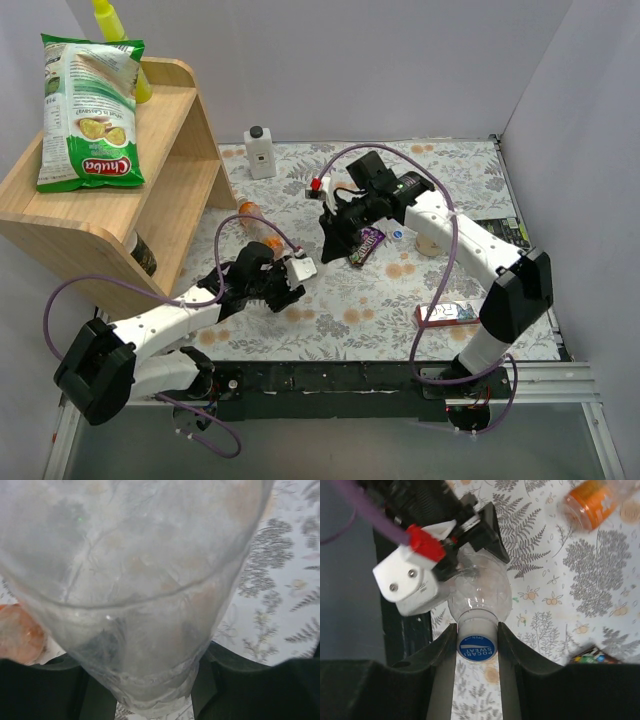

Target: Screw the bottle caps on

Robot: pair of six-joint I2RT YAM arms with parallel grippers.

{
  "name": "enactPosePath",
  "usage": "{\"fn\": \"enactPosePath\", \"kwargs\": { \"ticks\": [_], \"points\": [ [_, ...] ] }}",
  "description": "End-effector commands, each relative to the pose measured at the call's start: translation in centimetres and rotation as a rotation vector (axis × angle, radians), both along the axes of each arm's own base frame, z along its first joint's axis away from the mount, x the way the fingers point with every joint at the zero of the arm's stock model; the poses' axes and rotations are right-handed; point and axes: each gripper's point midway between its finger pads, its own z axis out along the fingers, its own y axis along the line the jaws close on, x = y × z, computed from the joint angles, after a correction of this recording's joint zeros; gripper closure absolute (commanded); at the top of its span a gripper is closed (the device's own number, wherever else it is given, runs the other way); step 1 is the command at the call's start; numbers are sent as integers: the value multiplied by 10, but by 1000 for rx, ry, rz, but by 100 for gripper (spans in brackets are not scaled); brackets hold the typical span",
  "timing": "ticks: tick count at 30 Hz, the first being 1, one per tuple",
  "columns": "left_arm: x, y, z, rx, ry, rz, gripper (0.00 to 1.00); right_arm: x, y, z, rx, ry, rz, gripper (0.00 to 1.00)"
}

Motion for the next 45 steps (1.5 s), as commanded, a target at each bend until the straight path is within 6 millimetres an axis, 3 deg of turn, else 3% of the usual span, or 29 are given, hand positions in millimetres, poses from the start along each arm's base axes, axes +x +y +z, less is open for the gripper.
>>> {"fn": "enactPosePath", "kwargs": {
  "ticks": [1, 3, 4, 5, 7, 9, 10, 11, 12, 15, 20, 24, 33, 40, 45],
  "points": [
    [60, -20, 66, -154, -277, 163, 100, 1, 26, 1, 7, 320, -170, 90],
    [57, -15, 55, -120, -252, 168, 100, 11, 28, 10, 39, 248, -137, 69],
    [54, -13, 51, -112, -237, 170, 100, 18, 31, 28, 84, 193, -117, 49],
    [48, -10, 45, -102, -205, 166, 100, 28, 27, 39, 118, 148, -116, 43],
    [35, -7, 38, -96, -154, 122, 100, 30, 18, 69, 218, 26, -30, 31],
    [9, -10, 35, -124, -75, 13, 100, 25, 2, 89, 277, -64, 14, 29],
    [-1, -11, 35, -120, -73, -58, 100, 20, -2, 94, 311, -171, 99, 28],
    [-17, -8, 28, -94, -29, -124, 100, 9, -10, 86, 299, -180, 137, 28],
    [-33, -14, 33, -129, -5, -221, 100, 1, -16, 95, 322, -246, 178, 28],
    [-52, -10, 26, -96, 5, -351, 100, -22, -24, 84, 286, -362, 303, 28],
    [-53, -6, 19, -42, -19, -413, 100, -63, -28, 53, 176, -505, 571, 29],
    [-53, -9, 24, -57, -21, -418, 100, -78, -27, 41, 151, -559, 649, 30],
    [-50, -15, 34, -91, -24, -411, 100, -81, -21, 28, 120, -581, 692, 40],
    [-45, -19, 38, -115, -24, -372, 100, -69, -4, 30, 101, -515, 555, 77],
    [-22, -28, 52, -186, -16, -208, 100, -53, 9, 15, 3, -250, 282, 87]
  ]
}}
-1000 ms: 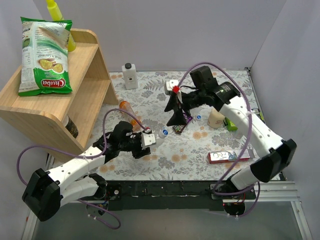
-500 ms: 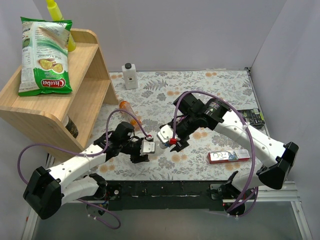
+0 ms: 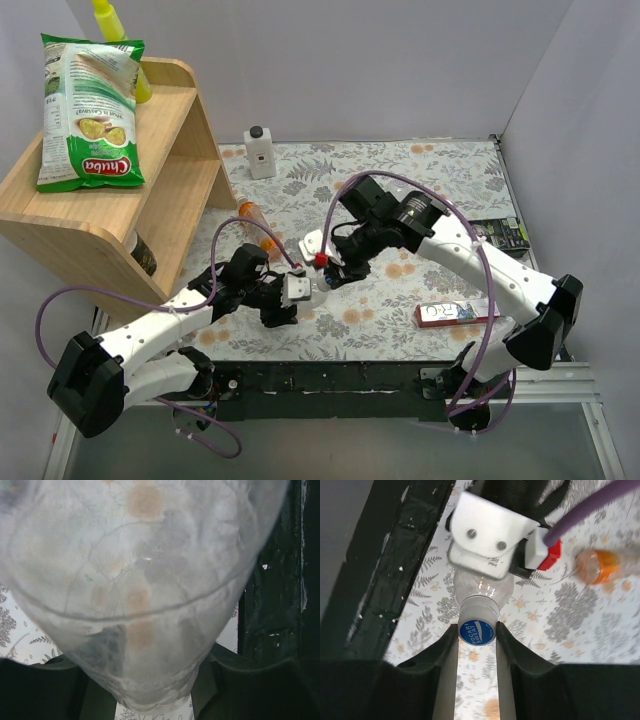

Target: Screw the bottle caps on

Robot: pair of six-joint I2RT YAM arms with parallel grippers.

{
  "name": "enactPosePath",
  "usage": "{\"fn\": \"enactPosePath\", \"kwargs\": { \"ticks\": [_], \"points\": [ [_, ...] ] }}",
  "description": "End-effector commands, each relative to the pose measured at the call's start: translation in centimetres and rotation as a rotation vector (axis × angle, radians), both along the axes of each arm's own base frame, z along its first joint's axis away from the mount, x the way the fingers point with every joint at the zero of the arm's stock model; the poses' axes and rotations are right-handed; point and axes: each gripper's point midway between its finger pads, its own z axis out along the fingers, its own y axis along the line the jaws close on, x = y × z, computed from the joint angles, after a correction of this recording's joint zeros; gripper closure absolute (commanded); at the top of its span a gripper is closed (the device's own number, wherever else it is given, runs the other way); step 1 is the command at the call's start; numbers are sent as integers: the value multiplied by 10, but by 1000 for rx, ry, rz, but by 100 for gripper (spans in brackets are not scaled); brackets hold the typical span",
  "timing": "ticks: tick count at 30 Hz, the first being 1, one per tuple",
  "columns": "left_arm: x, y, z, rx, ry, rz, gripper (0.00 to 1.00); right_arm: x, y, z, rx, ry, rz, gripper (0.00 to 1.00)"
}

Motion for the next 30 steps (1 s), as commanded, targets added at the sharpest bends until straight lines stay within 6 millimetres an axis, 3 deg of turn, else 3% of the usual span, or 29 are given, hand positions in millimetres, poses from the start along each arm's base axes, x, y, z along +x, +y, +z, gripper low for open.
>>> {"fn": "enactPosePath", "kwargs": {
  "ticks": [1, 2, 6, 9, 10, 12, 13, 14, 16, 17, 18, 20, 21, 23, 26, 27, 30],
  "points": [
    [42, -25, 44, -161, -78, 181, 100, 21, 28, -9, -18, 239, -286, 93],
    [52, -28, 52, -194, -99, 220, 100, 33, 26, -12, -22, 304, -369, 97],
    [74, -31, 66, -256, -78, 387, 100, 45, 27, -22, -69, 713, -633, 99],
    [83, -28, 58, -226, -76, 442, 100, 53, 30, -33, -96, 757, -677, 99],
    [85, -26, 55, -217, -77, 453, 100, 57, 30, -32, -90, 747, -674, 81],
    [90, -19, 50, -194, -92, 501, 100, 71, 33, -8, -19, 671, -634, 64],
    [89, -15, 47, -187, -90, 511, 100, 84, 29, 5, 37, 597, -594, 51],
    [87, -13, 46, -185, -89, 512, 100, 90, 25, 28, 102, 542, -567, 47],
    [78, -8, 49, -216, -77, 485, 100, 98, 8, 51, 190, 528, -509, 43],
    [72, -9, 52, -238, -74, 459, 100, 95, -2, 69, 256, 481, -461, 43],
    [60, -13, 60, -284, -61, 383, 100, 96, -6, 69, 296, 475, -441, 42],
    [42, -14, 72, -341, -106, 288, 100, 85, -16, 87, 378, 468, -390, 41],
    [34, -17, 79, -376, -116, 233, 100, 80, -17, 79, 378, 488, -385, 41],
    [28, -20, 86, -396, -106, 199, 100, 71, -13, 95, 465, 481, -311, 40],
    [19, -26, 90, -395, -44, 147, 100, 59, -7, 99, 503, 567, -247, 38],
    [18, -28, 91, -399, -23, 144, 100, 58, -5, 97, 499, 586, -238, 23],
    [16, -32, 94, -411, 1, 130, 100, 49, 4, 97, 510, 565, -177, 17]
  ]
}}
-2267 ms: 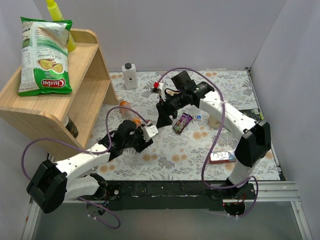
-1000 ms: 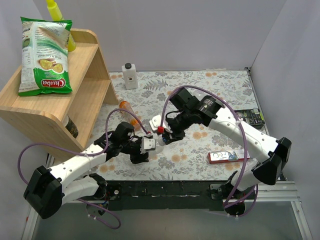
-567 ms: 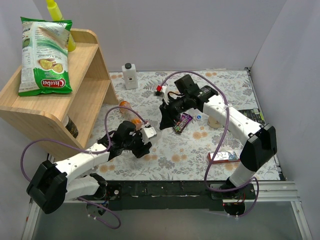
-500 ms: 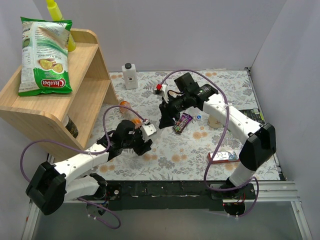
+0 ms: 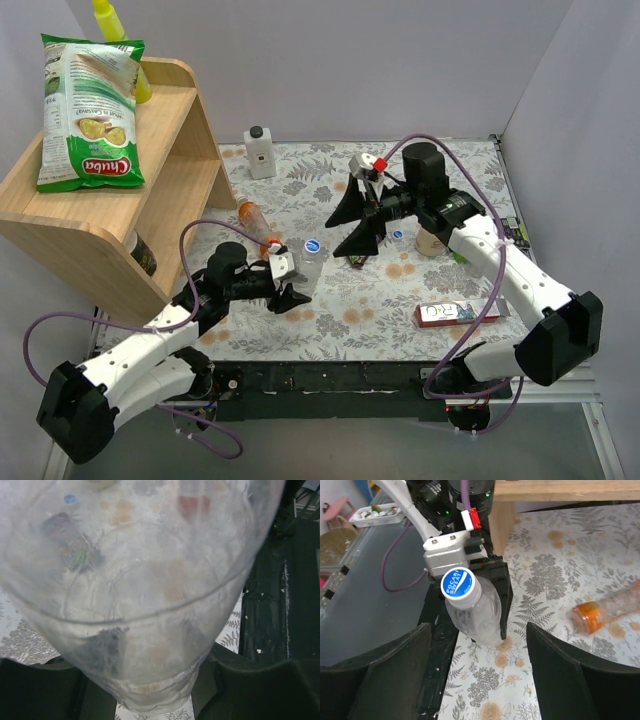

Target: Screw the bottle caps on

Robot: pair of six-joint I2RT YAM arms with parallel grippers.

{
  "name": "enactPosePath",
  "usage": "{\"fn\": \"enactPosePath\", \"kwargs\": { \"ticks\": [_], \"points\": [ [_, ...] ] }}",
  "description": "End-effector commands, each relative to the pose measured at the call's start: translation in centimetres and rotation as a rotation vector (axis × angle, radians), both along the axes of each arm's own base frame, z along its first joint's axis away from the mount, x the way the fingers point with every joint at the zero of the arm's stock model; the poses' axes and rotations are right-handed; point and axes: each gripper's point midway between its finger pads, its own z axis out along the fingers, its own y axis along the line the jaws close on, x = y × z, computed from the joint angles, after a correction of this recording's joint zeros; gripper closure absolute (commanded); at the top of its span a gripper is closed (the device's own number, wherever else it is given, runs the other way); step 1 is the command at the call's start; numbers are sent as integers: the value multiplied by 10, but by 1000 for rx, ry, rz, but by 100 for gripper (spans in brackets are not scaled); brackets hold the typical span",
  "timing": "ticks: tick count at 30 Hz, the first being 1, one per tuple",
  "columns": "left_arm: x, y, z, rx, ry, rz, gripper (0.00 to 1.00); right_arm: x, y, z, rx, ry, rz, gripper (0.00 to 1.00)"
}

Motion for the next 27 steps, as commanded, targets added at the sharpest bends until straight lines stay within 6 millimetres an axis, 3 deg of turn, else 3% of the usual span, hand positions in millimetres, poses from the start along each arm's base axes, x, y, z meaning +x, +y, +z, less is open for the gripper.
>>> {"fn": "enactPosePath", "kwargs": {
  "ticks": [1, 7, 15, 18, 21, 22, 24, 25, 26, 27],
  "points": [
    [-11, -10, 18, -49, 20, -89, 100, -14, 17, 14, 93, -40, 121, 16],
    [-8, -13, 19, -38, 12, -110, 100, -15, 30, 19, 134, -30, 140, 19],
    [-4, -15, 21, -37, 5, -110, 100, -24, 37, 9, 130, 15, 180, 30],
    [-4, -16, 21, -36, 4, -112, 100, -26, 40, 5, 127, 35, 174, 41],
    [-2, -17, 21, -37, 4, -105, 100, -23, 42, 4, 124, 38, 146, 58],
    [1, -16, 22, -38, 4, -86, 100, -20, 46, 5, 123, 30, 123, 70],
    [9, -17, 23, -57, 20, -33, 100, -18, 46, 0, 103, 53, 95, 81],
    [23, -16, 28, -72, -9, 39, 100, -9, 50, 1, 98, 34, 18, 92],
    [29, -16, 26, -78, -4, 79, 100, -5, 51, -7, 60, 56, -28, 99],
    [36, -17, 24, -81, 8, 123, 100, -2, 51, -9, 50, 57, -61, 99]
  ]
}}
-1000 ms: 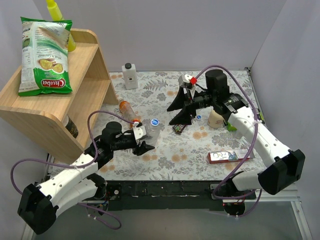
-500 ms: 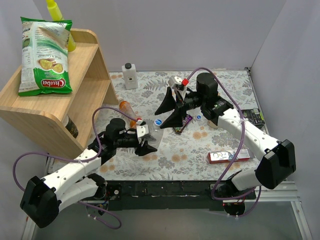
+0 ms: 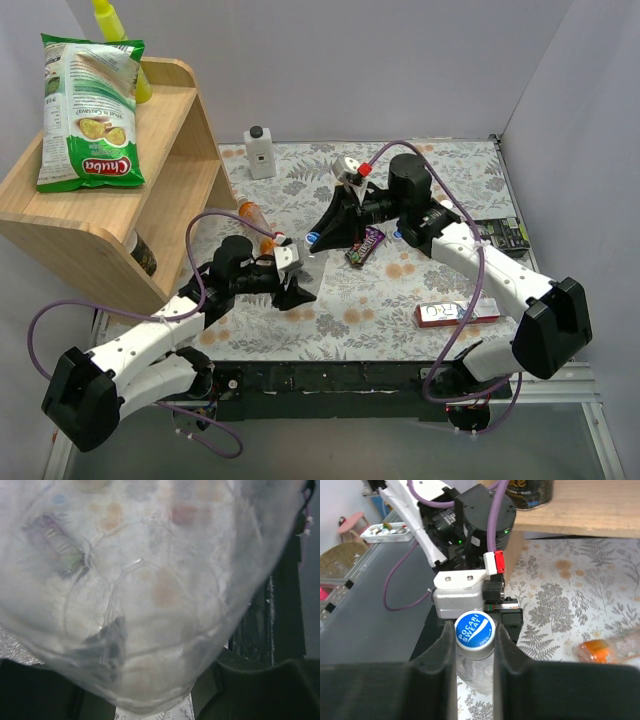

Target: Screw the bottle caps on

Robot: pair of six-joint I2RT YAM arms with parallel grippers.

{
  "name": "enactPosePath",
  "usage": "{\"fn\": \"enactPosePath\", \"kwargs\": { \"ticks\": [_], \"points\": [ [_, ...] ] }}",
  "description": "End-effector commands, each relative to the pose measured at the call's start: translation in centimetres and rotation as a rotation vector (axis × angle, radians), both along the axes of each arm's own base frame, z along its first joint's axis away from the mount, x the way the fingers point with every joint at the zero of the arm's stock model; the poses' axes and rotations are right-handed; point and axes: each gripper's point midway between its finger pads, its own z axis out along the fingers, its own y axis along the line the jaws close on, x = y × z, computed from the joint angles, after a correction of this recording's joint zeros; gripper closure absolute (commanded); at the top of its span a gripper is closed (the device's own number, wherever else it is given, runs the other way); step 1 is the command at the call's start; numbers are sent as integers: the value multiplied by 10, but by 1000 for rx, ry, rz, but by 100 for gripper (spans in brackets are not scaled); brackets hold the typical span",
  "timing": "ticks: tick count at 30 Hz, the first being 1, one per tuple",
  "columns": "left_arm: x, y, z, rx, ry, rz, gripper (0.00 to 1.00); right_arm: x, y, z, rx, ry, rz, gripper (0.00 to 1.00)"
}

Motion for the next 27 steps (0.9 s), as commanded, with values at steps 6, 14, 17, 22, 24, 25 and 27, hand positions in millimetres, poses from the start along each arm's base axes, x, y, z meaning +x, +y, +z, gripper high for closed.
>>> {"fn": "enactPosePath", "kwargs": {
  "ticks": [6, 14, 17, 22, 24, 25, 27],
  "points": [
    [71, 0, 25, -40, -152, 355, 100, 25, 14, -10, -156, 3, -325, 99],
    [107, 33, 24, -3, -172, 661, 100, 71, 5, -16, -284, 2, -639, 99],
    [101, 27, 22, -13, -150, 620, 100, 76, 9, -14, -274, -2, -641, 99],
    [91, 18, 17, -13, -143, 539, 100, 80, 11, -26, -295, -10, -652, 99],
    [81, 13, 11, 20, -159, 453, 70, 81, 9, -31, -298, -41, -626, 99],
    [75, 11, 11, 22, -158, 416, 26, 82, 6, -33, -298, -78, -616, 99],
    [62, 19, -1, 88, -170, 368, 2, 90, 1, -30, -276, -144, -593, 99]
  ]
}}
